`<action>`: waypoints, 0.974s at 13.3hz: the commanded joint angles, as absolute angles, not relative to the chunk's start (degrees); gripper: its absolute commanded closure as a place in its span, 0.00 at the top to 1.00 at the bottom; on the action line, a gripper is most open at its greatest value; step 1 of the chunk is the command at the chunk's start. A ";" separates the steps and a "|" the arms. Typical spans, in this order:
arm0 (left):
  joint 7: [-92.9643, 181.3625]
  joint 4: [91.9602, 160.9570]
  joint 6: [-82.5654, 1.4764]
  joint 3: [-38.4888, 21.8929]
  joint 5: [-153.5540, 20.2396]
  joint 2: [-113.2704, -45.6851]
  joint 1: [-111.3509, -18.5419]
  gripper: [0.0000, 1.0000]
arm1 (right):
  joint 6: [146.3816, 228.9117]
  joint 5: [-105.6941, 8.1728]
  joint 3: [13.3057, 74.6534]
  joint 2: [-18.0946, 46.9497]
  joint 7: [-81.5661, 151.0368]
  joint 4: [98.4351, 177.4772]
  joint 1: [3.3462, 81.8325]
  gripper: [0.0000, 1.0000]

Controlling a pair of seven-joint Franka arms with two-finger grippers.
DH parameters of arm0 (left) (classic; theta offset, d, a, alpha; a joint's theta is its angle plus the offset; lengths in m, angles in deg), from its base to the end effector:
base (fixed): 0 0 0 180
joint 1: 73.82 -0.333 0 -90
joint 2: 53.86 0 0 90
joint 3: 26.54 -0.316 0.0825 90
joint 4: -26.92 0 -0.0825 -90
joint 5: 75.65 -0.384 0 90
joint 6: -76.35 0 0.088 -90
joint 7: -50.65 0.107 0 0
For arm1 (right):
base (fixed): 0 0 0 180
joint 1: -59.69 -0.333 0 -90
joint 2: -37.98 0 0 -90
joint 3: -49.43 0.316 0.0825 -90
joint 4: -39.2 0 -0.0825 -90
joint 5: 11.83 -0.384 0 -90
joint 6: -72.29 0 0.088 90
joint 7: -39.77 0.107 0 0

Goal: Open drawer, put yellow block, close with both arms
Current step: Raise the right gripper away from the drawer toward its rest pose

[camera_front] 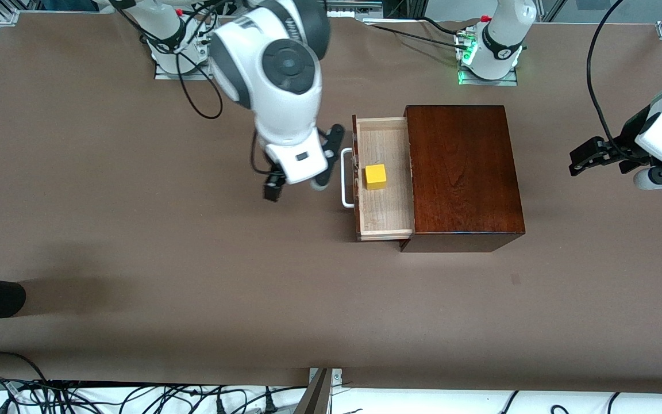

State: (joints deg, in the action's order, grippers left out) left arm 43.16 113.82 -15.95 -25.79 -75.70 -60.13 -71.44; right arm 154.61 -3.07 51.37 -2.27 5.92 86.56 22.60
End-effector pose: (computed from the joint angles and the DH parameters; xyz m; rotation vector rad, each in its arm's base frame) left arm 0.5900 -0.0318 0.5909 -3.1384 -0.1195 0.0238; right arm 0.5804 0.4351 0.5058 2.4353 1.7599 -0.1303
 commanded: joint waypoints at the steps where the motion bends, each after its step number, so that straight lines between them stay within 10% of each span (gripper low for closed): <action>1: 43.36 111.74 -15.32 -25.66 -76.35 -61.33 -70.14 1.00 | 153.58 -5.14 52.42 2.54 6.36 90.58 27.85 1.00; 9: 18.00 110.33 -13.82 -23.64 -76.18 -63.43 -54.95 1.00 | 169.48 -10.33 51.98 27.49 24.88 124.77 44.29 1.00; 13: 1.29 109.90 -14.00 -23.63 -76.09 -66.94 -45.63 1.00 | 169.41 -11.74 51.89 32.00 43.78 128.67 50.62 1.00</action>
